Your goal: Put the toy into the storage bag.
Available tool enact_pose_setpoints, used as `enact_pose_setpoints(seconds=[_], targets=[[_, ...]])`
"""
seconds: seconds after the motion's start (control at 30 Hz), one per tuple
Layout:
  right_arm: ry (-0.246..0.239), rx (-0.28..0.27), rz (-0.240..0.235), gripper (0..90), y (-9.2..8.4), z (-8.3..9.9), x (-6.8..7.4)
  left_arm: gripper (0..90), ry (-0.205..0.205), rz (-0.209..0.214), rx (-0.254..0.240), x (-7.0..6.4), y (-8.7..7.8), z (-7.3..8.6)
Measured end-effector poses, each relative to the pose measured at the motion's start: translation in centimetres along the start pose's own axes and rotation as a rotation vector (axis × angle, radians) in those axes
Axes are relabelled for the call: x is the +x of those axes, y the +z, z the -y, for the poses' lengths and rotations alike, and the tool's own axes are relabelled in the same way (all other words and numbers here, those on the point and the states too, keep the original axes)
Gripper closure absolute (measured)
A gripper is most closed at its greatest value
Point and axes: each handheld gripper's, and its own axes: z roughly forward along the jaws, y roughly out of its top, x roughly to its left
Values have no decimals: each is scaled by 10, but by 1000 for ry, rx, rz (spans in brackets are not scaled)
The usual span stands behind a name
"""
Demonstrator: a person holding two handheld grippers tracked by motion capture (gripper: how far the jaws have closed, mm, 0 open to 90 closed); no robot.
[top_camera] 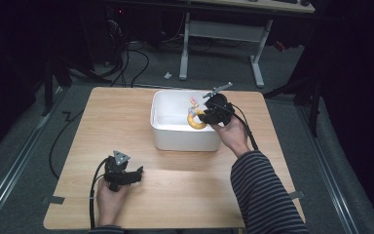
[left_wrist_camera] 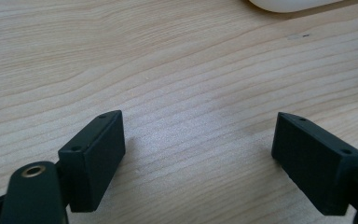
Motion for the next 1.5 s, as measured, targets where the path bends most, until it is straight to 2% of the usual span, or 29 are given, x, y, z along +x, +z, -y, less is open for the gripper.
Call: enact_pose_setpoints(seconds=[0.2,0.43,0.8,0.87,0.93,1.0,1.03,1.2,1.3,1.4,1.5], targets=[[13,31,-12,675,11,2,2,176,-1,0,-1,0,0,0],[6,75,-15,675,18,4,4,176,-1,0,-1,0,0,0],[17,87,-36,666,21,5,4,176,-1,0,-1,0,0,0],[29,81,-48,644,21,5,3,177,0,0,-1,0,0,0],[39,71,-58,577,20,6,2,177,0,1,1,0,0,0],[39,70,-54,561,19,7,2,176,0,0,0,0,0,0],[29,73,-35,529,18,8,2,177,-1,3,1,0,0,0],[54,36,-37,509,10,14,-4,176,-1,2,1,0,0,0],[73,14,-18,490,-1,19,-12,176,0,2,1,0,0,0],[101,-30,-28,489,-13,23,-19,176,-1,2,0,0,0,0],[105,-52,-23,482,-24,27,-24,178,-2,2,0,0,0,0]])
